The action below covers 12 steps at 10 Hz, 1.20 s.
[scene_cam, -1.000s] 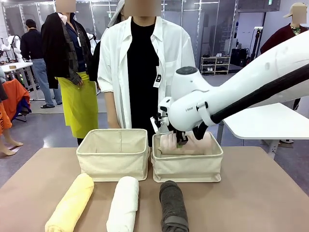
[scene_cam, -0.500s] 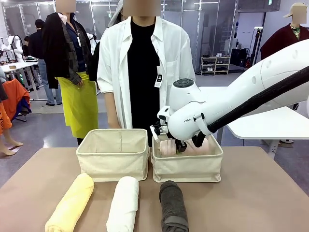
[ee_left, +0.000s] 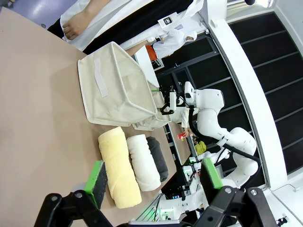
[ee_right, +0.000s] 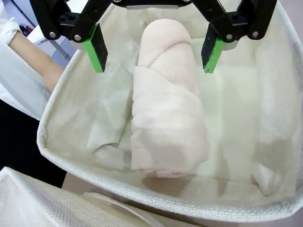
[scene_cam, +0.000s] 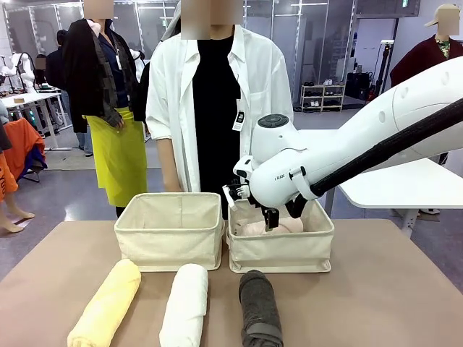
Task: Divide the towels into two baskets.
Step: Pick up one hotel-folded towel and place it in the Fabric basket indicated by the person, then pick up one hotel-folded towel from the bottom of the table and place it in the Fabric basket indicated by the person.
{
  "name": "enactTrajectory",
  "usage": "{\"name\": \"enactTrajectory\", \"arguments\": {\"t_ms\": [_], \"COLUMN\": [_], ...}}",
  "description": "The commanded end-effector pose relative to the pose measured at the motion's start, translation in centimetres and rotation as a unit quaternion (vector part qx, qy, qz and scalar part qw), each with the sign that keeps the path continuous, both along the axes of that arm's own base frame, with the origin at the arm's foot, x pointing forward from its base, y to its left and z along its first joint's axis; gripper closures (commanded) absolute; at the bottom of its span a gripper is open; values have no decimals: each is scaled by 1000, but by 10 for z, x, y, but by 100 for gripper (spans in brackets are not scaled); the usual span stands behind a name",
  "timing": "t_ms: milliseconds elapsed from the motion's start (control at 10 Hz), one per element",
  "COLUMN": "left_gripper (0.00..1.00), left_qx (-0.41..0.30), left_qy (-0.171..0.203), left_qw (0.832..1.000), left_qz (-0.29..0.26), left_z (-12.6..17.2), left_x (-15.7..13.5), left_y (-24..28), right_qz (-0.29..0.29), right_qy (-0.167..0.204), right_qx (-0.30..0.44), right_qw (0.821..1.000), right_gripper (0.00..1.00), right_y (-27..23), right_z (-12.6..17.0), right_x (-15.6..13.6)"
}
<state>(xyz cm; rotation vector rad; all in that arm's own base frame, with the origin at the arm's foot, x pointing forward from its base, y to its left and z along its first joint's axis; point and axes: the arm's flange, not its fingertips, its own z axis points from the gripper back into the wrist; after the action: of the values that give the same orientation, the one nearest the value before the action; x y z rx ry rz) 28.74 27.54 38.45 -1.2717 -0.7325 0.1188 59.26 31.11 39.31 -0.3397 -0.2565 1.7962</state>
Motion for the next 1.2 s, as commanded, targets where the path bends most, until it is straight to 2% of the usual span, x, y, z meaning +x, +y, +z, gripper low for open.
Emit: {"name": "enactTrajectory", "arguments": {"t_ms": [0, 1100], "left_gripper": [0, 0], "left_qx": [-3, -3], "left_qy": [-4, -4], "left_qw": [1000, 1000], "left_qz": [1, 1], "left_z": [1, 1], "left_x": [-3, -3], "left_y": [2, 2], "right_qz": [1, 0], "right_qy": [0, 3], "right_qx": [2, 1], "right_qw": [1000, 1000], "right_gripper": [0, 0], "right_y": [1, 0], "right_z": [-3, -3], "right_x": [2, 1]}}
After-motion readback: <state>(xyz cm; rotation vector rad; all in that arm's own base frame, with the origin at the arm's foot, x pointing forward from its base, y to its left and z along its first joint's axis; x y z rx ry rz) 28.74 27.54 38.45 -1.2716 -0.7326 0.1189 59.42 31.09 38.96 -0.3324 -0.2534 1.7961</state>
